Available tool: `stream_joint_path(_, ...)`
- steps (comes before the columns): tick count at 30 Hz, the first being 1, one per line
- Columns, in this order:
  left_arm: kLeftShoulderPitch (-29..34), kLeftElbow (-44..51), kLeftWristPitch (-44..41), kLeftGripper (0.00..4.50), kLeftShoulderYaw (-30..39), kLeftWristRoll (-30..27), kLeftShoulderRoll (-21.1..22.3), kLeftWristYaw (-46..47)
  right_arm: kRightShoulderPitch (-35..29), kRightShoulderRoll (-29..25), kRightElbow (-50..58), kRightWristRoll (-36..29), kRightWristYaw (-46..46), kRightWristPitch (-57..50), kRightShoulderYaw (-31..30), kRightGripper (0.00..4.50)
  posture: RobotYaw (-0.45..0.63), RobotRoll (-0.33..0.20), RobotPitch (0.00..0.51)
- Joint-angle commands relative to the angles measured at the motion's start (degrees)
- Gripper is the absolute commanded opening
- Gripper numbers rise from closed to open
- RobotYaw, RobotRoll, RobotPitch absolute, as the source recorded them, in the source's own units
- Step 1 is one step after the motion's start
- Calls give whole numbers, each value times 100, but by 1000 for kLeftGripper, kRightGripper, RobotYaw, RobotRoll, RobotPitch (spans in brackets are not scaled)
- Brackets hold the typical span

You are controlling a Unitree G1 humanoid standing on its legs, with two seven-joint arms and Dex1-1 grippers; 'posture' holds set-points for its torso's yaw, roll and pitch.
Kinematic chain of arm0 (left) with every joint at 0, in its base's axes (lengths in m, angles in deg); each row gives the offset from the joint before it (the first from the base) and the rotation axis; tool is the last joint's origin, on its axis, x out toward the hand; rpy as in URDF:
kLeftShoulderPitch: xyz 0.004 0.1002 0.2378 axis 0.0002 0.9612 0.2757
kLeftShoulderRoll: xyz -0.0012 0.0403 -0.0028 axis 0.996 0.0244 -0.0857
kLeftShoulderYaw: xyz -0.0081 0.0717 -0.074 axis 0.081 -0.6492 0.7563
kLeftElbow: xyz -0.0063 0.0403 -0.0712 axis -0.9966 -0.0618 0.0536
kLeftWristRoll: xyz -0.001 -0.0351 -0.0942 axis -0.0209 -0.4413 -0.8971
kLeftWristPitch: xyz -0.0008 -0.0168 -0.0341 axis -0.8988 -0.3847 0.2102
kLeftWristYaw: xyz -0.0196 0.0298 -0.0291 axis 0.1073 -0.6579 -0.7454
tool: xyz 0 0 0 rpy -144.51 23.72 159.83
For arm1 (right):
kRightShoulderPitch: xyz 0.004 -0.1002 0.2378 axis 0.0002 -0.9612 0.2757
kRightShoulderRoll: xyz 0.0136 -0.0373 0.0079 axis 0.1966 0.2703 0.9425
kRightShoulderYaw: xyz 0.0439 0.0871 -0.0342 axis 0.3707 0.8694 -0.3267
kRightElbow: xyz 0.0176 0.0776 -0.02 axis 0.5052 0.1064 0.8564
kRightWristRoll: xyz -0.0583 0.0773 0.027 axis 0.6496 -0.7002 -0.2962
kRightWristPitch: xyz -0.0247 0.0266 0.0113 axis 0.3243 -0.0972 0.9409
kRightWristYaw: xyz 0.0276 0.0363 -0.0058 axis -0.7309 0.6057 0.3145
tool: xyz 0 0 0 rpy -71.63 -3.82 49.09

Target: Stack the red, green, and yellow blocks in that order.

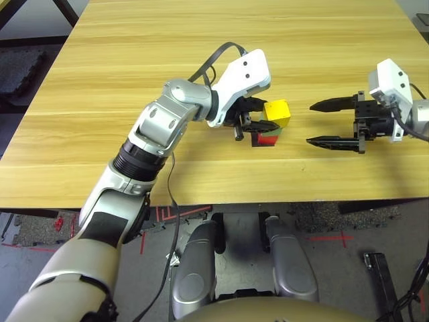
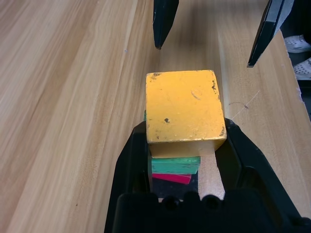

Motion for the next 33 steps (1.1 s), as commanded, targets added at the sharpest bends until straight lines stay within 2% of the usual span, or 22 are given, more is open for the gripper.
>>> stream_joint_path(1, -10, -28, 36, 1937, -100, 40, -11, -78, -102, -6, 145, -57, -14, -44, -2, 4500, 165, 117, 279)
stream_joint_path(3, -4, -10, 19, 1937, -124, 53, 23, -122, -119, -8, 160, -70, -26, -41, -2, 4500, 163, 119, 279)
stream_joint_path(10, -33, -19, -5, 4297, -85, 86, 153, -248, -107, -12, 113, -75, -47, -23, -12, 4500, 172, 122, 278)
stream_joint_path(11, -29, -3, -27, 4485, -82, 76, 179, -271, -111, -7, 111, -72, -47, -14, -19, 4500, 173, 122, 272)
stream_joint_path(16, 17, 74, -222, 4485, -68, 65, 342, -325, -72, 35, 75, -53, -50, 19, -59, 4500, 176, 125, 260)
stream_joint_path(21, 138, 228, -407, 4485, 89, -2, 840, -480, -72, 18, 78, -57, -10, 30, -49, 4500, 179, 125, 252)
stream_joint_path(24, 236, 261, -518, 4485, 238, -46, 1322, -641, -38, -71, -37, -25, 57, 72, -12, 4500, 179, 125, 252)
stream_joint_path(28, 327, -2, -576, 4485, 556, -21, 1817, -611, 183, -269, -636, 127, 43, 291, 156, 4500, 192, 126, 256)
stream_joint_path(33, 437, -574, -595, 4485, 1133, 126, 1931, 61, 575, -419, -1728, 367, -147, 772, 362, 4500, 203, 130, 256)
